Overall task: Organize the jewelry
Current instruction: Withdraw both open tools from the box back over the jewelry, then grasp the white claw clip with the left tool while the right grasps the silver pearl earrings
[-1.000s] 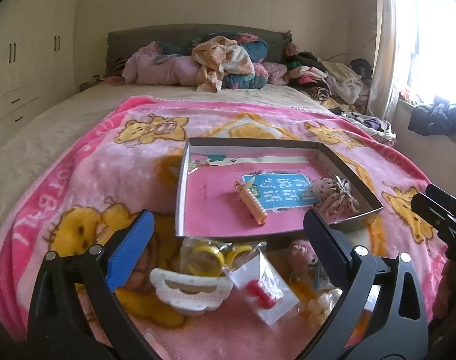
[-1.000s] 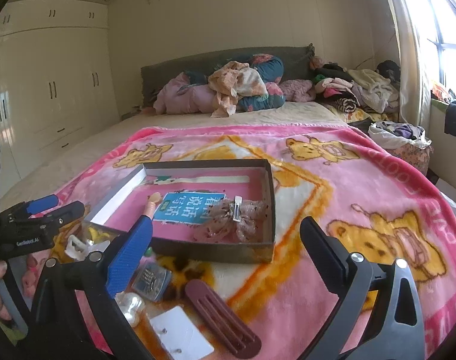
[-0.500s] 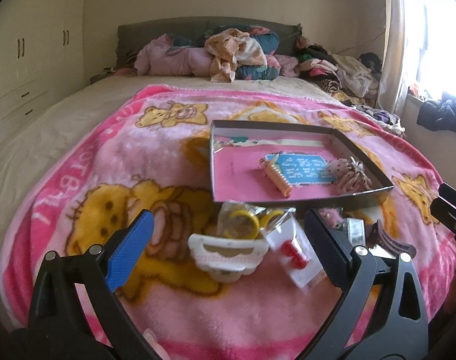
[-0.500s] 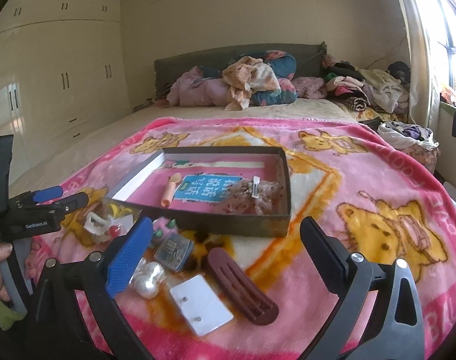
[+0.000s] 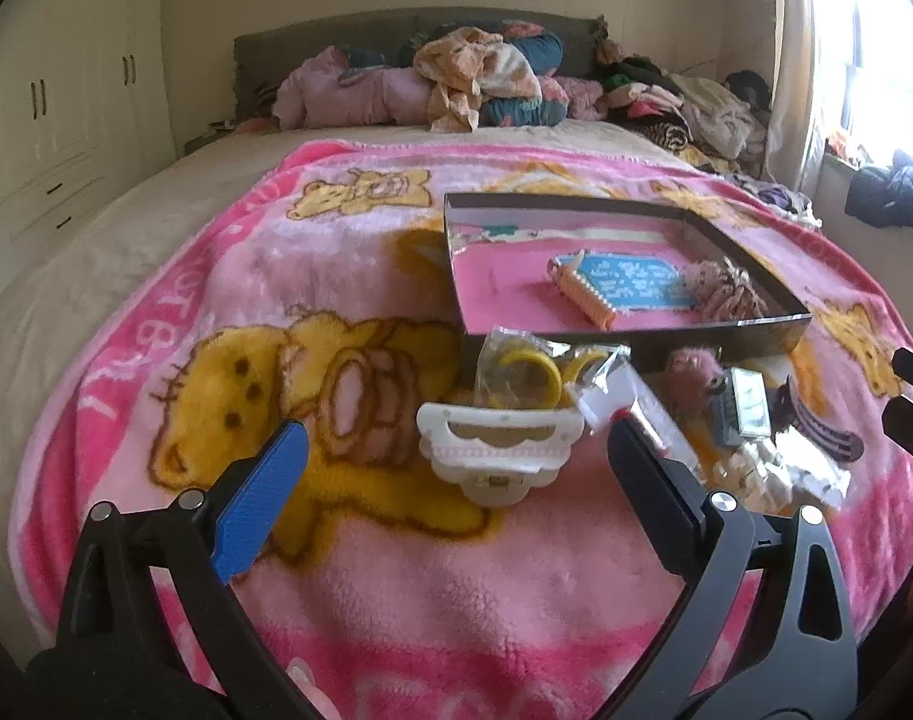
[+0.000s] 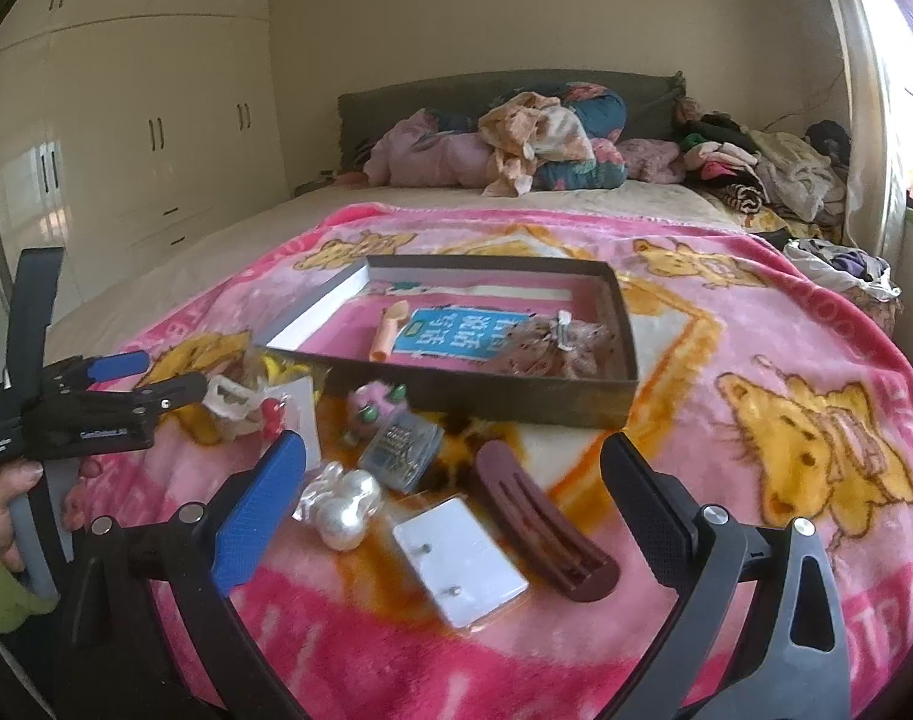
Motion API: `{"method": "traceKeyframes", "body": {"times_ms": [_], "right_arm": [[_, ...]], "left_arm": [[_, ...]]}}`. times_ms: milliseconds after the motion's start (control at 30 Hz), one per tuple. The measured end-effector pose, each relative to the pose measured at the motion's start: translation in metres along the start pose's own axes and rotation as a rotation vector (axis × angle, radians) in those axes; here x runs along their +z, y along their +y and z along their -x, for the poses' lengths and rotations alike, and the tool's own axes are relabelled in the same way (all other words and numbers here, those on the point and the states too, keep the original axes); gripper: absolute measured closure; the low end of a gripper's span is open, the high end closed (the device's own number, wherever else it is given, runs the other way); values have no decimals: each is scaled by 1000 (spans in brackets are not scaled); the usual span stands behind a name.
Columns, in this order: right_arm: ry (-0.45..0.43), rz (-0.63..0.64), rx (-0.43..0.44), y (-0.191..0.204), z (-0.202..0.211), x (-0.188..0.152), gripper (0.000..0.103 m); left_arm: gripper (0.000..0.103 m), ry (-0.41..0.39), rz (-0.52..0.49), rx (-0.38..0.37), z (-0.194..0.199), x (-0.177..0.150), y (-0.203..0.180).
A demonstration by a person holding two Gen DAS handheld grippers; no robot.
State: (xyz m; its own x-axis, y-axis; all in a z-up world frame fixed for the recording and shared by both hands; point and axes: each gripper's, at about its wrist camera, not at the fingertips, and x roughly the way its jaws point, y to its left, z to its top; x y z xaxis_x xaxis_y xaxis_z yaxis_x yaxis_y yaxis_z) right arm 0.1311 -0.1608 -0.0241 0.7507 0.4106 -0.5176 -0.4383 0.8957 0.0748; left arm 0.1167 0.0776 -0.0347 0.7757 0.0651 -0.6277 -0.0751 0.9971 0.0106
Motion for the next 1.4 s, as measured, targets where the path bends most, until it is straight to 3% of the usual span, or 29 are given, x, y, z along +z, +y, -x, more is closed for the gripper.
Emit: {"method": "traceKeyframes", "body": {"times_ms": [333,633,1033,1400], "right_arm": [[50,60,52,25,-13,-12,7],[103,64,97,37,-33,-20,9],[176,53,139,51,-64,-27,39],[199,50,120,51,-83,-27,67]], "left_arm": [[12,73,-23,7,-23,-12,3],[12,91,-24,-30,-37,-17,3],[19,79,5,-78,-53,-11,0],[38,87,18,-125,-57,-11,-3]]}}
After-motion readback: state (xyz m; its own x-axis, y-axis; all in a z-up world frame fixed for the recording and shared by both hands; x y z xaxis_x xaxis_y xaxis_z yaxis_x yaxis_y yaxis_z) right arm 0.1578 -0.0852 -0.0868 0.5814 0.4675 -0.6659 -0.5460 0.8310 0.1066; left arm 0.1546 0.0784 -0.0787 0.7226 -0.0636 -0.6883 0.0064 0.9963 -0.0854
